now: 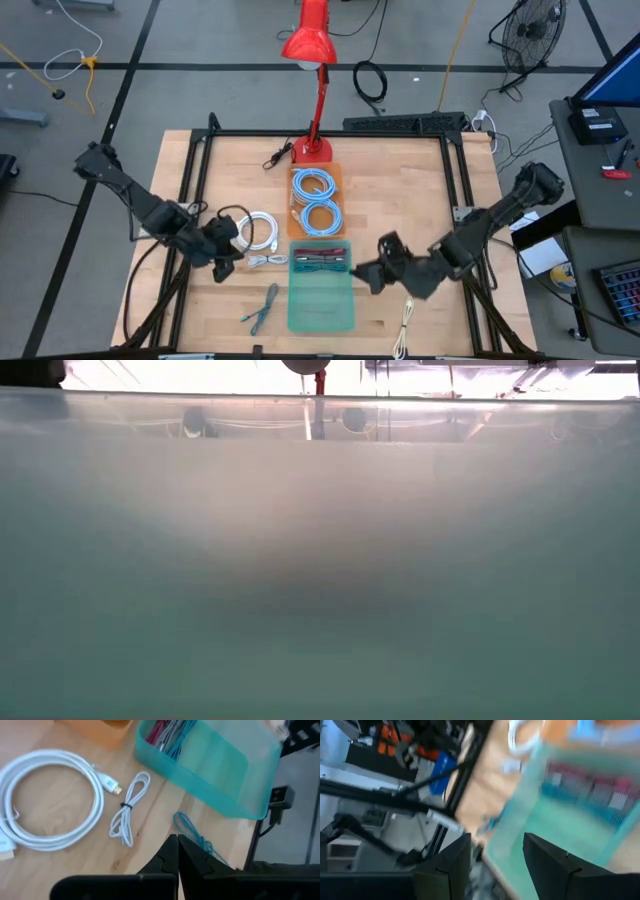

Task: Sort cables
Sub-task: Put the yellow charger cable into the blue bin

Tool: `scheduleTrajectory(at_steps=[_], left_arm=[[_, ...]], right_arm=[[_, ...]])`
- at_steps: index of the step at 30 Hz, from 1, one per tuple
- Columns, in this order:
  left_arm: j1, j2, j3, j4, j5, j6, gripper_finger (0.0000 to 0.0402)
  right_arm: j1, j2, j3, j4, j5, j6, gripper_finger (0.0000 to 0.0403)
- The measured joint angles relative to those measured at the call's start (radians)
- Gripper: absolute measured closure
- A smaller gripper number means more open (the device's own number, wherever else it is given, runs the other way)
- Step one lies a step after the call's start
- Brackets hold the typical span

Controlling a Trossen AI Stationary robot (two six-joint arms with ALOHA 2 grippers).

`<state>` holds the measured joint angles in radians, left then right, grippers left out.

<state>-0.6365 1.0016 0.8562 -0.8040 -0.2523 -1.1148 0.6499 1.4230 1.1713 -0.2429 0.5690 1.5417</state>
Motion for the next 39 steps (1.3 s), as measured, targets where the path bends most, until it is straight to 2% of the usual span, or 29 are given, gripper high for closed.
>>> scheduleTrajectory(at_steps=[7,12,15,17,20,24,28,34,39], left_arm=[[-0.079,0.093,0.0,0.026,-0.003,-0.047,0.0401],[-0.106,0.153,0.0,0.072,-0.003,-0.044,0.0401],[-0.114,0.183,0.0,0.085,-0.003,-0.043,0.0401],[-0.116,0.197,0.0,0.099,-0.003,-0.043,0.0401],[-0.117,0.218,0.0,0.113,-0.003,-0.043,0.0401],[-0.117,0.24,0.0,0.142,-0.003,-0.043,0.0401],[-0.123,0.242,0.0,0.18,0.004,-0.049,0.0401],[-0.148,0.243,0.0,0.2,-0.019,-0.066,0.0401],[-0.166,0.243,0.0,0.208,-0.066,-0.073,0.0401]], right_arm=[[0.15,0.147,0.02,0.175,-0.176,0.256,0.0291],[0.246,0.227,0.075,0.074,-0.32,0.52,0.0353],[0.288,0.254,0.115,-0.038,-0.412,0.68,0.0389],[0.308,0.264,0.137,-0.156,-0.478,0.74,0.0399],[0.305,0.271,0.152,-0.322,-0.507,0.76,0.0396],[0.245,0.28,0.152,-0.479,-0.466,0.755,0.0401],[0.197,0.307,0.153,-0.515,-0.506,0.742,0.0401],[0.198,0.401,0.153,-0.541,-0.677,0.751,0.04],[0.195,0.452,0.153,-0.453,-0.679,0.75,0.0399]])
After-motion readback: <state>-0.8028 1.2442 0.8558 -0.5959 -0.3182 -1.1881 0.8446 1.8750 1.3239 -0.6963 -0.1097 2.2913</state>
